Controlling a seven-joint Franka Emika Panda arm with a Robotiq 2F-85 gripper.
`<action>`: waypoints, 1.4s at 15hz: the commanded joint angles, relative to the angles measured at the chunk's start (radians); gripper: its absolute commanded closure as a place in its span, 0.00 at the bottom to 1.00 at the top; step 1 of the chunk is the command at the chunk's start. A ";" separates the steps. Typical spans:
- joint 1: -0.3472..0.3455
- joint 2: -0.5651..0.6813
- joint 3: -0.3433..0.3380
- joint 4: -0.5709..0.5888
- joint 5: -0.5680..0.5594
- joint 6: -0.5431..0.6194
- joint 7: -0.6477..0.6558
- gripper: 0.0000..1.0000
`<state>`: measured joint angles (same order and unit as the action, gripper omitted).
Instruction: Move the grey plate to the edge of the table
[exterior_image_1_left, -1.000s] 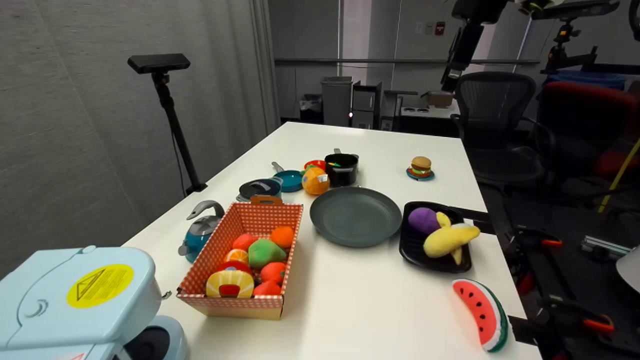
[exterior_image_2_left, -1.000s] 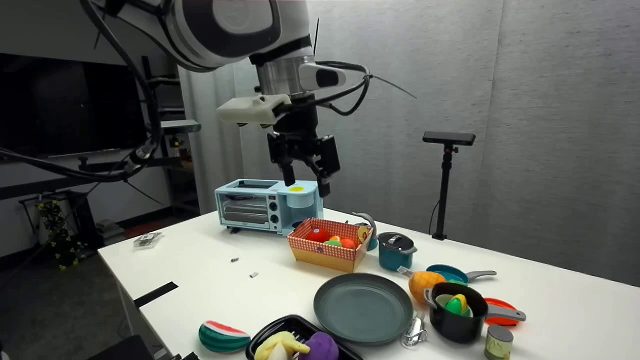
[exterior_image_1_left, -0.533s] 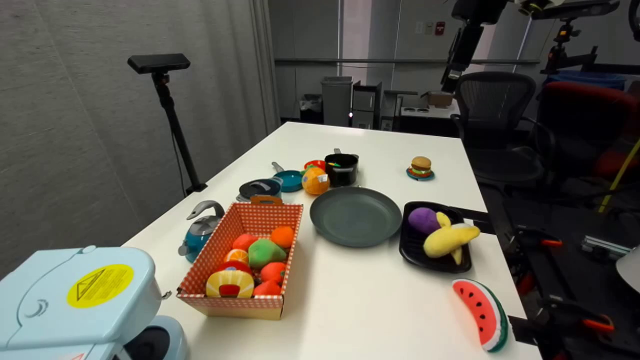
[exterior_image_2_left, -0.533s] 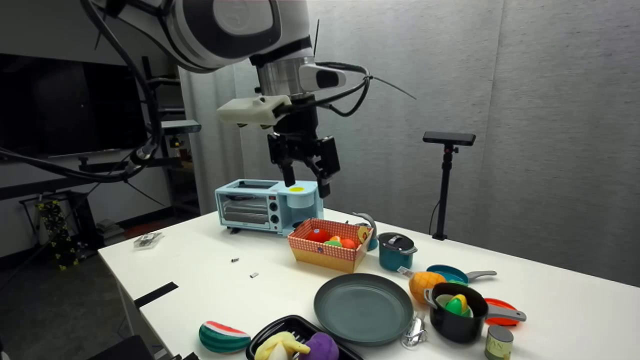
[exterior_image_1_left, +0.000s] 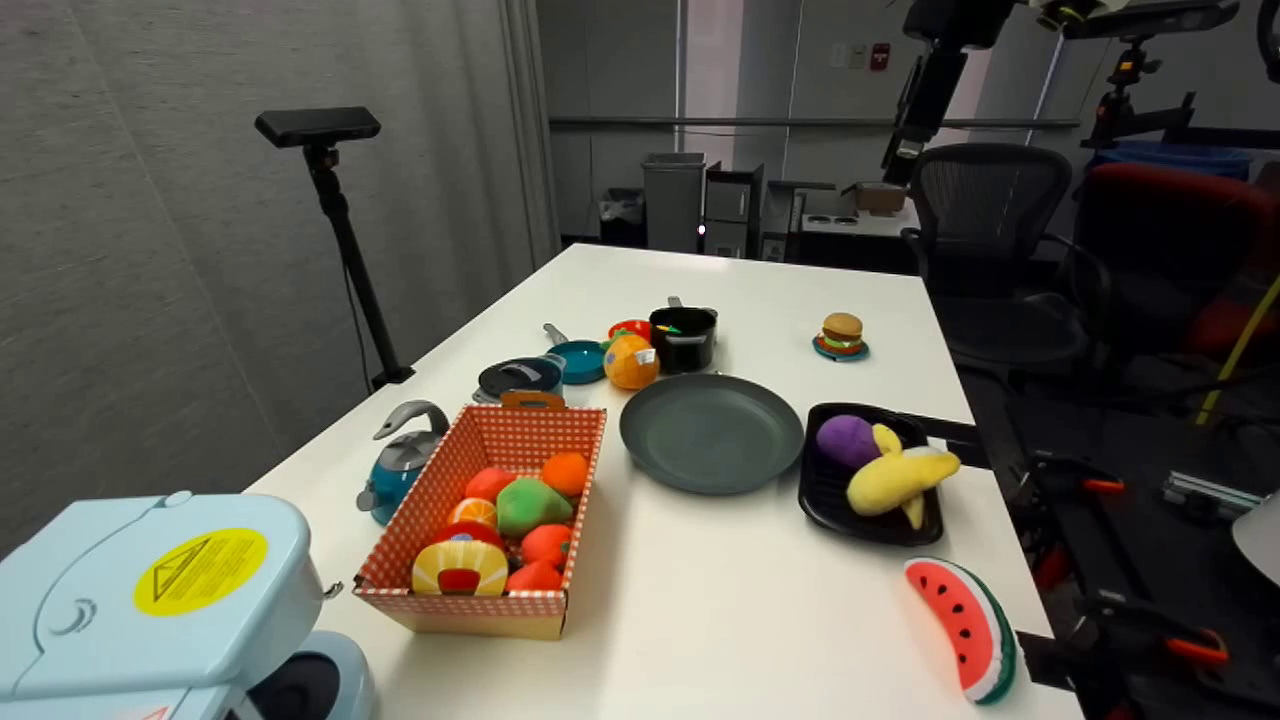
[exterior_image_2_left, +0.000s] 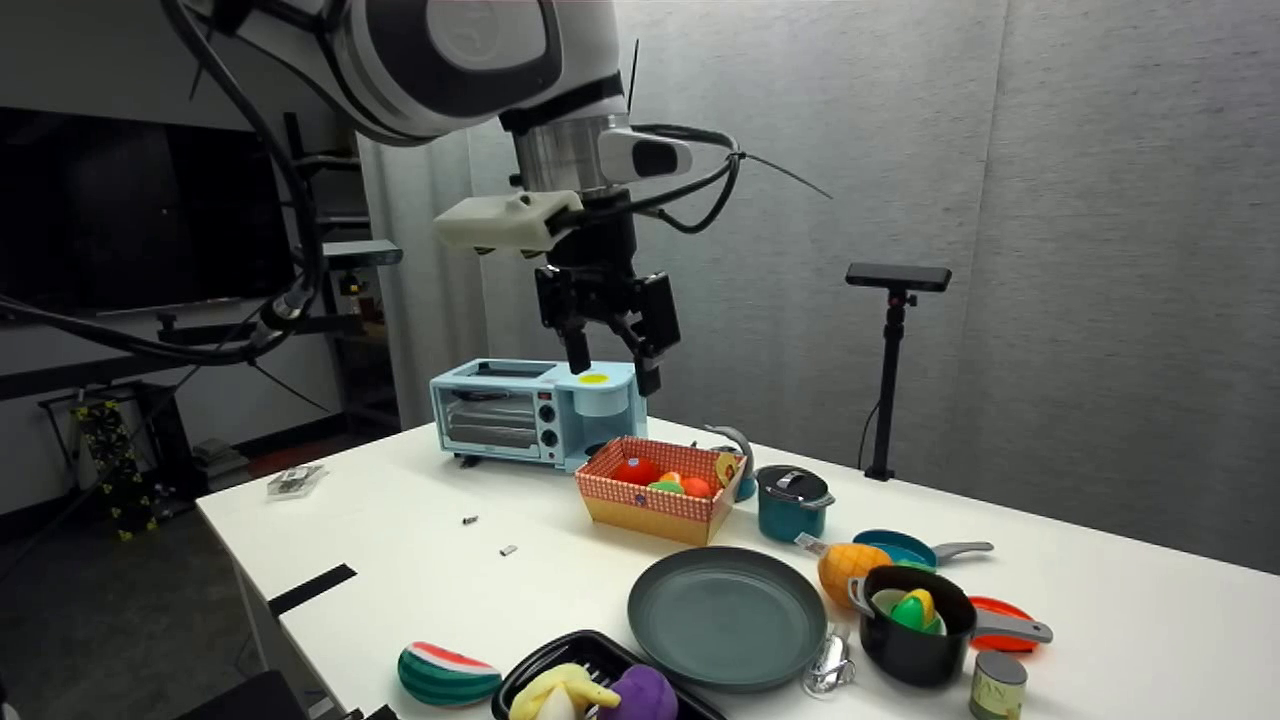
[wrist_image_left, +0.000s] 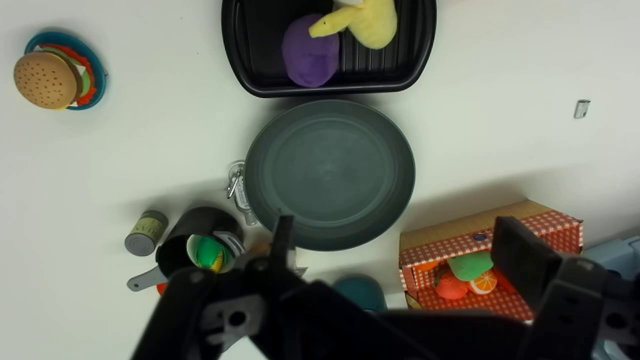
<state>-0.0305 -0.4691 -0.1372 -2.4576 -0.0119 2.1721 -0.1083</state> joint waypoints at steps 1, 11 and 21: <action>-0.013 0.001 0.012 0.002 0.007 -0.003 -0.006 0.00; -0.013 0.001 0.012 0.002 0.007 -0.003 -0.006 0.00; -0.002 -0.008 0.001 -0.014 0.019 -0.010 -0.044 0.00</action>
<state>-0.0305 -0.4691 -0.1362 -2.4624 -0.0119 2.1700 -0.1104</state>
